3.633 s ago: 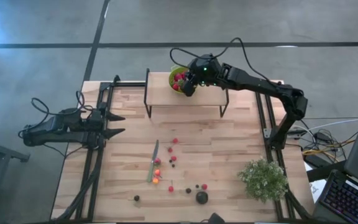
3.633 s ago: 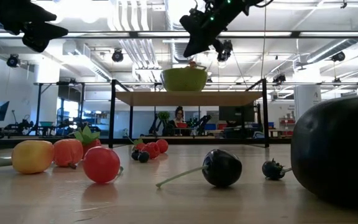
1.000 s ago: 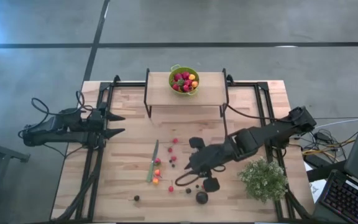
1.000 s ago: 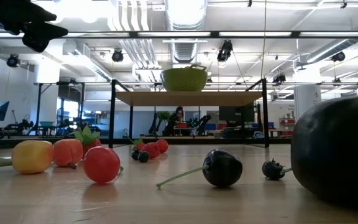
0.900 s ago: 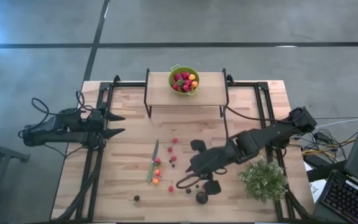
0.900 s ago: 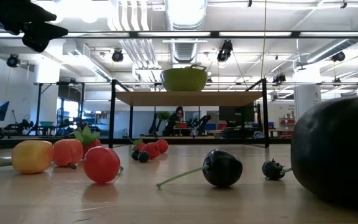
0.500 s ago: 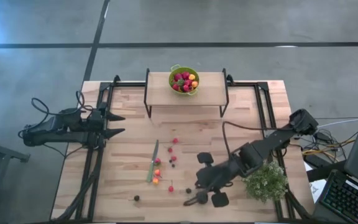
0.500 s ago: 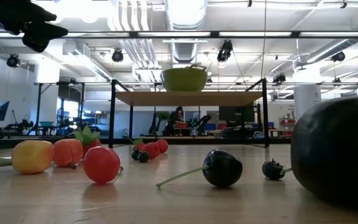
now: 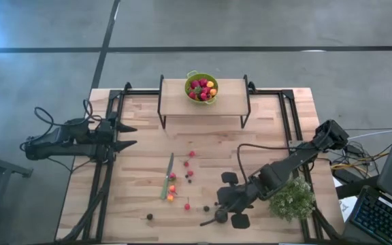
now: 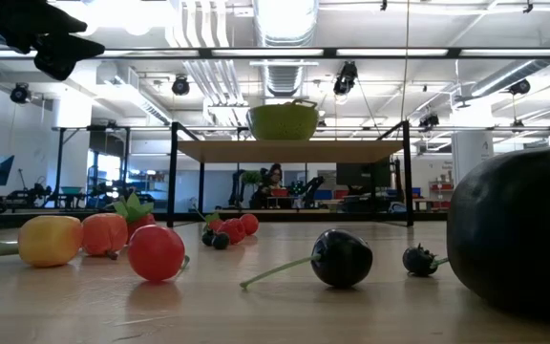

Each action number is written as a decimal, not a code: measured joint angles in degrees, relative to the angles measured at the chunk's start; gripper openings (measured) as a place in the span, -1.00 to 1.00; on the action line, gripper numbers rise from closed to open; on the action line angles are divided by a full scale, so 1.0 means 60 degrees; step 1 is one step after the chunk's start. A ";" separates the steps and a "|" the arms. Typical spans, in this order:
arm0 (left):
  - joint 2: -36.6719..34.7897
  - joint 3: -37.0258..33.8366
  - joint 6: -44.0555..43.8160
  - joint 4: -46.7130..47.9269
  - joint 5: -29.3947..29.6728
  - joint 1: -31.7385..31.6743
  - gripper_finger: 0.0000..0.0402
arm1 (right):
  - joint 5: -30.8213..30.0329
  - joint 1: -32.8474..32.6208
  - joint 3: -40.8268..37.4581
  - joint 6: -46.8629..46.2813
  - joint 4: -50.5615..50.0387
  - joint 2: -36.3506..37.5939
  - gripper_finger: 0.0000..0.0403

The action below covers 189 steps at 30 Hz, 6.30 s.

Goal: Pick & Place Fruit
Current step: Put the black cherry into the green colander on the shelf

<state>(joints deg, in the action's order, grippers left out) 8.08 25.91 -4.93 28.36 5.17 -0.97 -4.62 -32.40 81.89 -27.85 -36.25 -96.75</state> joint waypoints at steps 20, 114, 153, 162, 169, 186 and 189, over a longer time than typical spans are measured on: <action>0.0000 0.0000 0.0000 0.0000 0.0001 0.0003 0.20 | 0.0021 -0.0025 -0.2925 0.0280 0.4150 -0.0299 -0.03; 0.0055 -0.0004 0.0000 0.0113 -0.0001 0.0004 0.20 | 0.0021 0.0847 0.2243 0.0997 -0.0732 -0.4212 -0.52; 0.0055 -0.0004 0.0000 0.0155 0.0001 0.0002 0.20 | -0.0062 0.5784 0.2243 0.3231 -0.1420 -0.0465 -0.40; 0.0055 -0.0004 0.0000 0.0149 0.0001 0.0001 0.20 | -0.0148 0.7165 0.2243 0.3649 -0.1395 -0.0441 -0.50; 0.0054 -0.0004 0.0000 0.0147 0.0002 0.0001 0.20 | -0.0765 0.8101 0.2261 0.3681 -0.1340 -0.0441 -0.37; 0.0051 -0.0004 0.0000 0.0146 0.0003 0.0004 0.20 | -0.0762 0.9345 0.3018 0.3411 -0.1074 -0.0437 -0.39; 0.0051 -0.0004 0.0000 0.0147 0.0003 0.0002 0.20 | -0.0762 0.9359 0.2923 0.3390 -0.1074 -0.0437 -0.38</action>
<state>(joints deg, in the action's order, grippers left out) 8.38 25.89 -4.93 29.24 5.19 -0.96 -9.19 23.75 99.43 -7.51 -42.70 -99.37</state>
